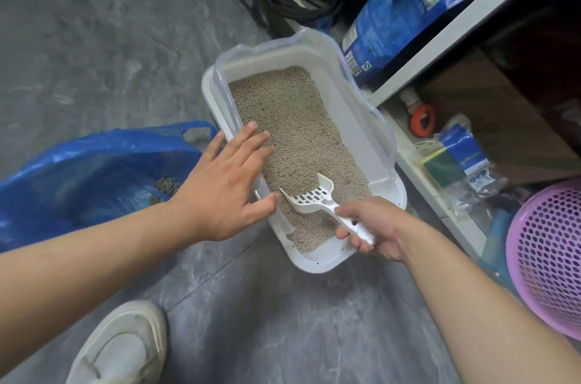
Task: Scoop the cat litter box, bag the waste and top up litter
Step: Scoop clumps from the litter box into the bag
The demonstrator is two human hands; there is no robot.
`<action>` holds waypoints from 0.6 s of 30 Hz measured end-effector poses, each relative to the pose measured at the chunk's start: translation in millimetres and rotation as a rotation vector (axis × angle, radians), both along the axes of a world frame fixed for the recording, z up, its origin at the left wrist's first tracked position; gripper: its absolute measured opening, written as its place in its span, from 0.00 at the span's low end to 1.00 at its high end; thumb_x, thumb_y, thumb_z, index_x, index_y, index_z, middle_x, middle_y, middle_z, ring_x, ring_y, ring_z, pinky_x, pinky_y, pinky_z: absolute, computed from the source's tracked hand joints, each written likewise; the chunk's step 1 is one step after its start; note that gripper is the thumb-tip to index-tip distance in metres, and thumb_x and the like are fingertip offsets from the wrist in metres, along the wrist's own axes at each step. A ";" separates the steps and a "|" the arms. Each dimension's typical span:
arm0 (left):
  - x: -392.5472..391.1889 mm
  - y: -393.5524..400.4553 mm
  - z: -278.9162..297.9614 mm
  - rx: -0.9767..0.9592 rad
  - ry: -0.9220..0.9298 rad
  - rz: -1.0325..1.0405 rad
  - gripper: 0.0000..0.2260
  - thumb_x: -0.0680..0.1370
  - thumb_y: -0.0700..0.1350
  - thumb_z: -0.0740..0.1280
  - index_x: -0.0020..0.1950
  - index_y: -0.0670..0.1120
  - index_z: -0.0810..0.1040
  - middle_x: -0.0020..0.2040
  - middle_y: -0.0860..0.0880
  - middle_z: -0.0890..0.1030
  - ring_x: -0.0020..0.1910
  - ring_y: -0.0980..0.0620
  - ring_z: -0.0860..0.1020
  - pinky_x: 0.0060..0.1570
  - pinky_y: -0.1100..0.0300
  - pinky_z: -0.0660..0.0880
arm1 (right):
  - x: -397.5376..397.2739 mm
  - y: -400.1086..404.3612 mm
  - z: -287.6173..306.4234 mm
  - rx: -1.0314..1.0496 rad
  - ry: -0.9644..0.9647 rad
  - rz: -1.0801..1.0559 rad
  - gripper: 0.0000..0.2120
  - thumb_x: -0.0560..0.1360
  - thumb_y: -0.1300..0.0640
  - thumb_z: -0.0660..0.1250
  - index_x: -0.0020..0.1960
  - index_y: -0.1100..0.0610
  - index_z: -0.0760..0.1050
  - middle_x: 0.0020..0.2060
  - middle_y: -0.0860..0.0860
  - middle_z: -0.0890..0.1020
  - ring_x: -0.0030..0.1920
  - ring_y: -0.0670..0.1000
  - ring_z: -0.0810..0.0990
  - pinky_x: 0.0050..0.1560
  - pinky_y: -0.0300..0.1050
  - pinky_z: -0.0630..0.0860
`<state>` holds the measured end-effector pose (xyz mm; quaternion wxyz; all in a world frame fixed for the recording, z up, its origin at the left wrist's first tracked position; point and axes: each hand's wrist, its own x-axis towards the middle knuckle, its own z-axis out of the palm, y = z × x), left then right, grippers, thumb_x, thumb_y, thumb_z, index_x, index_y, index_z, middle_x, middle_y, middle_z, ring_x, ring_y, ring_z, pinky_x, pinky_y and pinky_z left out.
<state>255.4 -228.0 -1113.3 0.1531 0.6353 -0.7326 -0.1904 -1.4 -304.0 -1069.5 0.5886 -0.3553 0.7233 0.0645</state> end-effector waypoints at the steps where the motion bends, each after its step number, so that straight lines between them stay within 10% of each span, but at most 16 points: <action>1: 0.4 0.2 -0.4 0.005 -0.002 0.000 0.36 0.77 0.69 0.52 0.79 0.49 0.62 0.83 0.51 0.56 0.82 0.54 0.42 0.80 0.41 0.46 | 3.2 -1.6 -3.5 0.005 0.011 0.037 0.11 0.82 0.58 0.64 0.57 0.66 0.74 0.34 0.60 0.81 0.23 0.50 0.72 0.18 0.37 0.66; 18: 6.3 2.6 -5.3 0.014 0.004 -0.026 0.37 0.78 0.67 0.54 0.82 0.47 0.58 0.83 0.50 0.53 0.82 0.52 0.40 0.79 0.40 0.49 | 100.7 -36.9 -40.2 -0.106 -0.082 0.134 0.14 0.81 0.49 0.65 0.50 0.60 0.78 0.28 0.54 0.78 0.23 0.49 0.70 0.22 0.38 0.64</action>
